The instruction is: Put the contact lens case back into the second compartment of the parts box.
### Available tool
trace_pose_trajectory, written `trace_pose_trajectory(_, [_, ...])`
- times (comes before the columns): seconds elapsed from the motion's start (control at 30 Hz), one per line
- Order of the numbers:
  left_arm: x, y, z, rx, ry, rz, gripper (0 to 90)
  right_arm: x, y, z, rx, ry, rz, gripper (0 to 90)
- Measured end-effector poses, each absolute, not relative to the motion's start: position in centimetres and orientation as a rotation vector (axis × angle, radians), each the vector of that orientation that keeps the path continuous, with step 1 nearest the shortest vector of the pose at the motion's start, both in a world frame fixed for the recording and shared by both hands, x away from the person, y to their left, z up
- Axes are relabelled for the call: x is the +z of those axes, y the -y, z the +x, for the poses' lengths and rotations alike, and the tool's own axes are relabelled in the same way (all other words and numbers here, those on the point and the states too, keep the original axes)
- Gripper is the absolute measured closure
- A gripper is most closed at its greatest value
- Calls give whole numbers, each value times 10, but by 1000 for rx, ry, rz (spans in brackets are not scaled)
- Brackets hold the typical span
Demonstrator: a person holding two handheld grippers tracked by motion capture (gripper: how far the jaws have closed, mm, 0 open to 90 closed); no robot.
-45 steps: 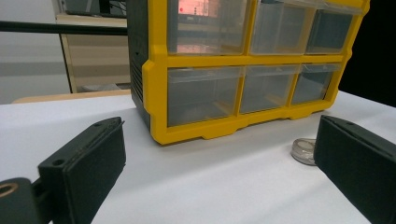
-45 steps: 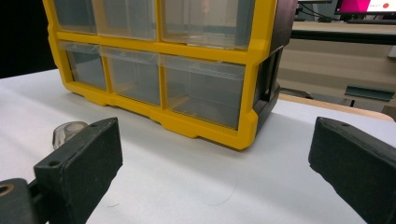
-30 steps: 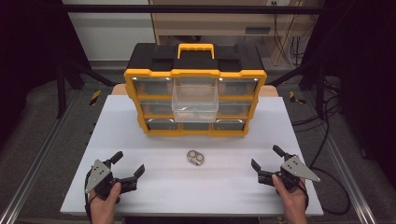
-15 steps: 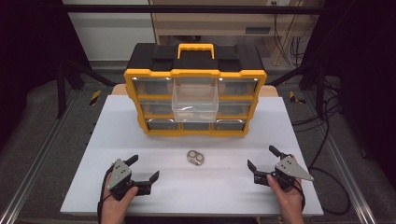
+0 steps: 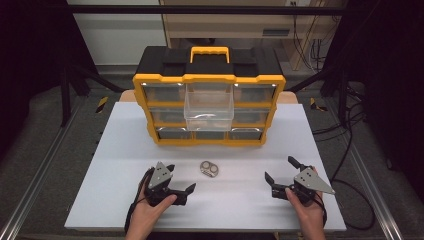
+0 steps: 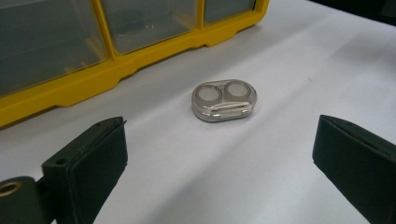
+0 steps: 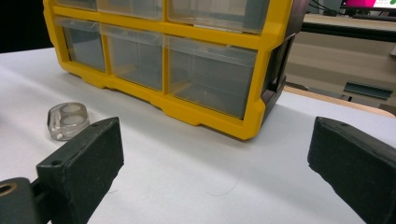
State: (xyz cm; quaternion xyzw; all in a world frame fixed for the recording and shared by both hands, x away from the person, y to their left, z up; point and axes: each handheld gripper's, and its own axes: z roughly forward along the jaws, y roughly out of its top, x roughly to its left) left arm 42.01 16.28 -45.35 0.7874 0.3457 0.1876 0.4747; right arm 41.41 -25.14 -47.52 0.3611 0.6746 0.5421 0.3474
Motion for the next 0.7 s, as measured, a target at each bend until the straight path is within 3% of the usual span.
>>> trace_pose_trajectory(0.7, [-445, -124, 455, 442, -835, 2119, 31, -478, 246, 414, 1387, -1778, 922, 36])
